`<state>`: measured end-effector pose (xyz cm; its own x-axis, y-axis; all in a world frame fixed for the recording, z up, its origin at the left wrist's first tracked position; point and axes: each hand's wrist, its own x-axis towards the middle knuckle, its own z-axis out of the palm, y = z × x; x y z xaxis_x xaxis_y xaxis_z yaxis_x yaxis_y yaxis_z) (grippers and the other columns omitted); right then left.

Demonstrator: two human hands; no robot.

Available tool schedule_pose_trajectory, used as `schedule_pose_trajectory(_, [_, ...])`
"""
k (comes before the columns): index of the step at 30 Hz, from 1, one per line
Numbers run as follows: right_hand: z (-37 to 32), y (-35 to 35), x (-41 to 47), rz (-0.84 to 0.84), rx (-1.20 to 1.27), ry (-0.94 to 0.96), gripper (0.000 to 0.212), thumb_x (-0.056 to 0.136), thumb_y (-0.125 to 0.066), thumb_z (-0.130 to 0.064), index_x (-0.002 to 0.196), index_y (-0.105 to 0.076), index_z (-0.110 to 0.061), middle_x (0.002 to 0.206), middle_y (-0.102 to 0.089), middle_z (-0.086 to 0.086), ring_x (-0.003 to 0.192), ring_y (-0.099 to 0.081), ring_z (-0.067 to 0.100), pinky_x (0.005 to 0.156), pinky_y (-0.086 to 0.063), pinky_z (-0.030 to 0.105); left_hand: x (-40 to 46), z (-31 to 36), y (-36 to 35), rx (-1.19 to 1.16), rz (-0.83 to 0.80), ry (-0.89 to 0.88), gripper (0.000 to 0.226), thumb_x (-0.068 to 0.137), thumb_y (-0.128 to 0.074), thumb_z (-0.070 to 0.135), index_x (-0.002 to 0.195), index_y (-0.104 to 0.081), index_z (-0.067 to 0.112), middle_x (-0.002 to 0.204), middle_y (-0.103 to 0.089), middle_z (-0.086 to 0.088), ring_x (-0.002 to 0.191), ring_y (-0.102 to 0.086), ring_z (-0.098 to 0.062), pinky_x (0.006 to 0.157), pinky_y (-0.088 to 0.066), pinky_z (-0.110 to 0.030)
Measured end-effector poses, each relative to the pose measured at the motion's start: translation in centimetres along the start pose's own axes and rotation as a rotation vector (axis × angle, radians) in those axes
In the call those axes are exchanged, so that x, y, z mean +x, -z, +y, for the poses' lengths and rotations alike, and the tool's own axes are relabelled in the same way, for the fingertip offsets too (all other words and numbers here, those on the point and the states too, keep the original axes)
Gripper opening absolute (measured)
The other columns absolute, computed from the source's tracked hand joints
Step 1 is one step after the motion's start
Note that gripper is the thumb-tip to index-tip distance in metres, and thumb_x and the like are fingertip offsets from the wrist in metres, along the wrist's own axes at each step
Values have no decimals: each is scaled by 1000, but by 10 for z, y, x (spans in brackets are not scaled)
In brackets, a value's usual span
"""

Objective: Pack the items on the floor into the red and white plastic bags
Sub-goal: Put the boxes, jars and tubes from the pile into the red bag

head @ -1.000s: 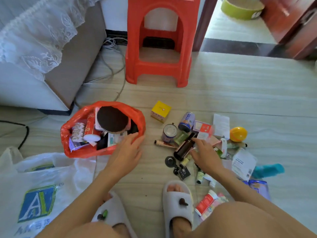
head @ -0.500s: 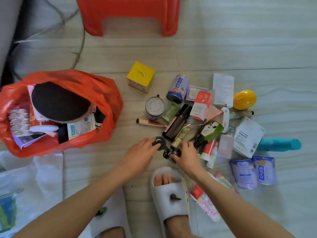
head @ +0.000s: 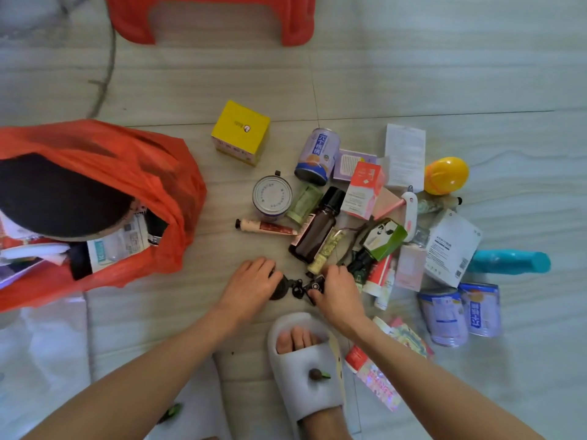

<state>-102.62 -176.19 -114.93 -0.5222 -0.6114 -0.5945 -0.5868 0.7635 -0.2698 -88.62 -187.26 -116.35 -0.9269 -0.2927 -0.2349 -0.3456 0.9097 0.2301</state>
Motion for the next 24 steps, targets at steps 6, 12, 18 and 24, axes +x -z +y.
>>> schedule_pose_trajectory(6, [6, 6, -4, 0, 89, 2, 29, 87, -61, -28, 108, -52, -10, 109, -52, 5, 98, -50, 18, 79, -40, 27, 25, 5, 18, -118, 171, 115, 54, 61, -79, 21, 108, -55, 12, 107, -62, -8, 95, -60, -26, 72, -52, -32])
schedule_pose_trajectory(12, [19, 34, -6, 29, 663, -226, 16, 83, -66, -19, 86, -51, -18, 84, -60, 3, 74, -60, 18, 66, -51, 30, 71, 34, 22, -338, 44, 259, 75, 84, -61, 35, 141, -26, 2, 139, -39, -18, 125, -41, -32, 103, -37, -40])
schedule_pose_trajectory(18, [23, 63, -8, 14, 1288, -488, 7, 91, -56, -14, 86, -57, -9, 80, -64, 9, 74, -63, 21, 71, -54, 31, 72, 41, 19, -543, -15, 362, 79, 85, -57, 11, 147, -8, 13, 141, -29, -17, 127, -33, -32, 106, -32, -38])
schedule_pose_trajectory(24, [13, 76, -17, -132, 1663, -714, 12, 91, -49, -10, 81, -50, -5, 73, -58, 15, 74, -61, 28, 70, -53, 35, 48, 23, 45, -1425, -239, 692, 75, 71, -72, 5, 137, -38, 14, 122, -60, -13, 107, -60, -25, 94, -49, -38])
